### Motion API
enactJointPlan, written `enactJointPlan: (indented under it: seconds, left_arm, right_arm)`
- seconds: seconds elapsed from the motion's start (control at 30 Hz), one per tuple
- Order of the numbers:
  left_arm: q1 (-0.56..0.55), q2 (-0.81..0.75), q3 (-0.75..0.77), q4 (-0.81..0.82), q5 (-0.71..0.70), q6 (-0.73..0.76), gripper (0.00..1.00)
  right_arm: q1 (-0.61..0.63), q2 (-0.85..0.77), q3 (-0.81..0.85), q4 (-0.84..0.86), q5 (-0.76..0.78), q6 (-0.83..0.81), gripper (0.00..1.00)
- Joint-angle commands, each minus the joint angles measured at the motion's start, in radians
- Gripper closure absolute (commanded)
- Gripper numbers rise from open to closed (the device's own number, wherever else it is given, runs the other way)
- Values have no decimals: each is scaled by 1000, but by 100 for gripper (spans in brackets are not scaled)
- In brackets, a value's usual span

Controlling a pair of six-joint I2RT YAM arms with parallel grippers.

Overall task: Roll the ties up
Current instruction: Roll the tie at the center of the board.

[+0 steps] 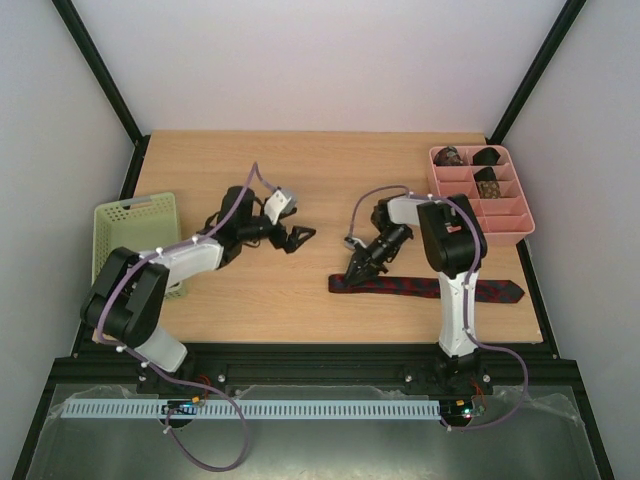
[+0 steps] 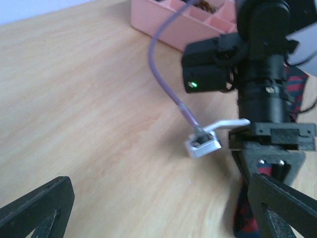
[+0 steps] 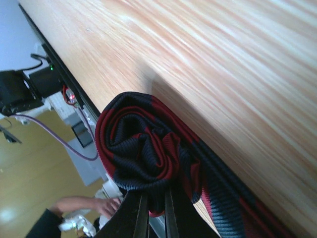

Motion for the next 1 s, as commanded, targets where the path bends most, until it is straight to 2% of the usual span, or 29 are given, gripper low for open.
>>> enactJointPlan:
  seconds: [0.0, 0.1, 0.17, 0.3, 0.53, 0.7, 0.97]
  left_arm:
    - [-12, -99, -160, 74, 30, 13, 1]
    - [-31, -97, -224, 91, 43, 55, 1]
    - [-69, -61, -221, 52, -11, 71, 1]
    - [-145, -3, -249, 132, -54, 113, 1]
    - [-255, 128, -261, 253, 13, 292, 2]
    - [-276, 215, -257, 360, -5, 303, 6]
    - [-282, 319, -251, 504, -56, 286, 4]
  right_arm:
    - [84, 105, 65, 65, 90, -63, 99]
    - [95, 131, 105, 31, 41, -92, 99]
    - [93, 142, 116, 22, 49, -108, 99]
    - [69, 163, 99, 10, 53, -128, 99]
    - [17, 194, 77, -6, 26, -147, 99]
    - [9, 213, 66, -10, 14, -174, 99]
    - [-1, 216, 50, 31, 56, -175, 99]
